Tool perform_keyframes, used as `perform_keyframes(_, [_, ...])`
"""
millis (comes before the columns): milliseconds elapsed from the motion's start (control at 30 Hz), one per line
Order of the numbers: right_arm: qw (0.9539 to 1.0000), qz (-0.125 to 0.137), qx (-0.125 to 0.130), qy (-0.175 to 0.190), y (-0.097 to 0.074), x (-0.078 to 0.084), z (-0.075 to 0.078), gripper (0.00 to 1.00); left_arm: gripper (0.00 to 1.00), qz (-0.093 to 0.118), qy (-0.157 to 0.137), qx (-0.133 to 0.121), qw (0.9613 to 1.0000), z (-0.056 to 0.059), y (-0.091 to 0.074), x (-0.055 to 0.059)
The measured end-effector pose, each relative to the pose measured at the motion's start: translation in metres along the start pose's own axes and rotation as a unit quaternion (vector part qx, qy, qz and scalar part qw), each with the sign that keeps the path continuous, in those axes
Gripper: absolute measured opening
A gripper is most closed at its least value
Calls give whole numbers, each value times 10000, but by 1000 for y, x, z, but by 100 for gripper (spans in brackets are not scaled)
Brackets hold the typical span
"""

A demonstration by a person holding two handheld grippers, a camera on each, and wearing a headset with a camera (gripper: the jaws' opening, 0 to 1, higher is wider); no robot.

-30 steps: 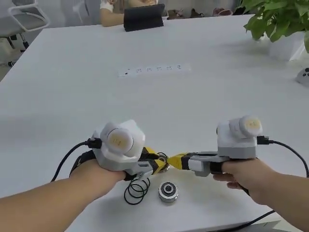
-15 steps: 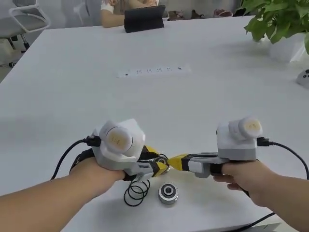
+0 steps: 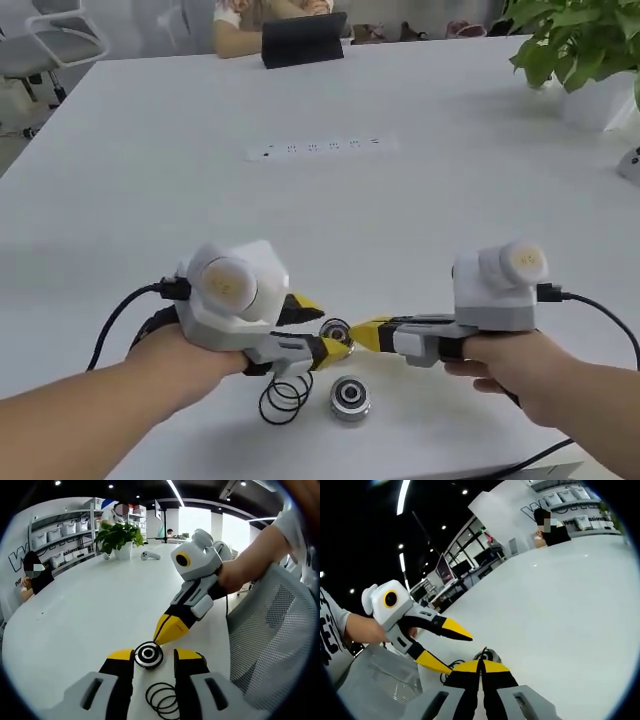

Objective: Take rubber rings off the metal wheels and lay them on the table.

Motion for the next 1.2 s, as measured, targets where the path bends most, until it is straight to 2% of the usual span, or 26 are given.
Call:
perform_keyframes(533, [9998,-42,-159,-126,-1,-4,-9,0,41,255,-51,16,9997,9,-36,-5])
perform_keyframes(867, [9995,-65,-252,-190,-1,-6,-17,0,49,399,-116,-56,9991,12,-59,-3])
perform_keyframes(1200, [9987,-114,-418,-284,0,-9,-29,0,62,497,-313,-173,9981,17,-86,5])
Point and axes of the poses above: the centre of the closed fingertips' face, and the gripper's own axes: y roughly forward along the fingers, z roughly to its right, x roughly out of its underside, the point moved 6 cm from there along -y, roughly backward along the fingers, and after that the axes turned 5 degrees about x, right-handed, at the moved point
